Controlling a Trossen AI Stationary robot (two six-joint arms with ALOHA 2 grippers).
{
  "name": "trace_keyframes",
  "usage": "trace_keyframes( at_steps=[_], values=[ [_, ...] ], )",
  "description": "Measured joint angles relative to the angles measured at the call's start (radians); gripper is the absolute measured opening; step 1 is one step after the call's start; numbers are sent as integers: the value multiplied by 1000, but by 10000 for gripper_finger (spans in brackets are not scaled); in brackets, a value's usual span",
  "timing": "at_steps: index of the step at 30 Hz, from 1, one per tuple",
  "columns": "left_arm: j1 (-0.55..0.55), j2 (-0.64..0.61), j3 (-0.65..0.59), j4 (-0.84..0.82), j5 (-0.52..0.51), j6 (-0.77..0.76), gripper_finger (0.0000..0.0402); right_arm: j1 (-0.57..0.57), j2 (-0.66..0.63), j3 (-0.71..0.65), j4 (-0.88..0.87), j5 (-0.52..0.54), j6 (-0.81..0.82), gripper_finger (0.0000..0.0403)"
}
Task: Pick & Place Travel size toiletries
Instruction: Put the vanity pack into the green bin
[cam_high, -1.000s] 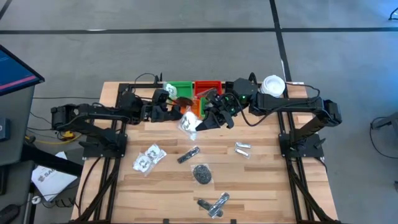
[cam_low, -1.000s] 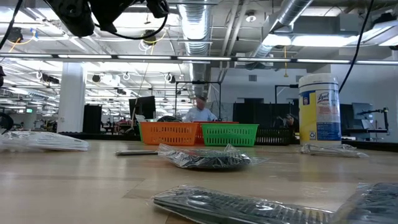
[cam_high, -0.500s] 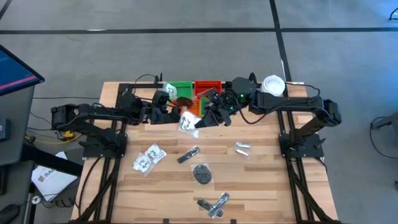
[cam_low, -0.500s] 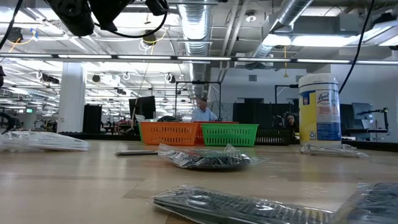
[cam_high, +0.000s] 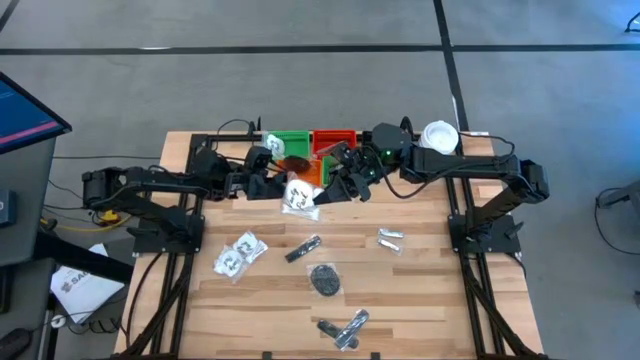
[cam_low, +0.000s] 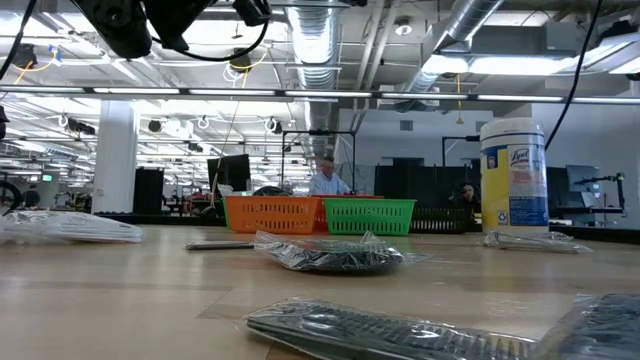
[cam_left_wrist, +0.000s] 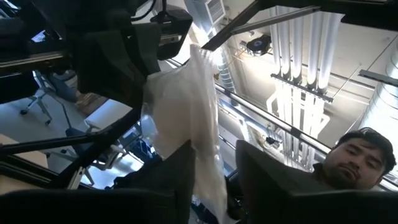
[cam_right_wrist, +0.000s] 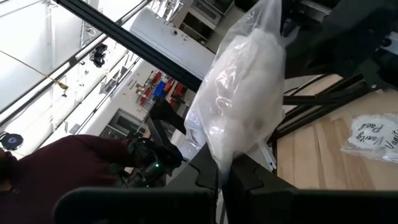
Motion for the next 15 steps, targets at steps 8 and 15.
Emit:
trace_keyframes(
  at_steps=[8, 15],
  values=[
    [4, 0, 0, -17, 25, 0, 26, 0, 0, 0, 0, 0, 0, 0],
    [4, 0, 0, -24, 25, 1, 2, 0, 0, 0, 1, 0, 0, 0]
  ],
)
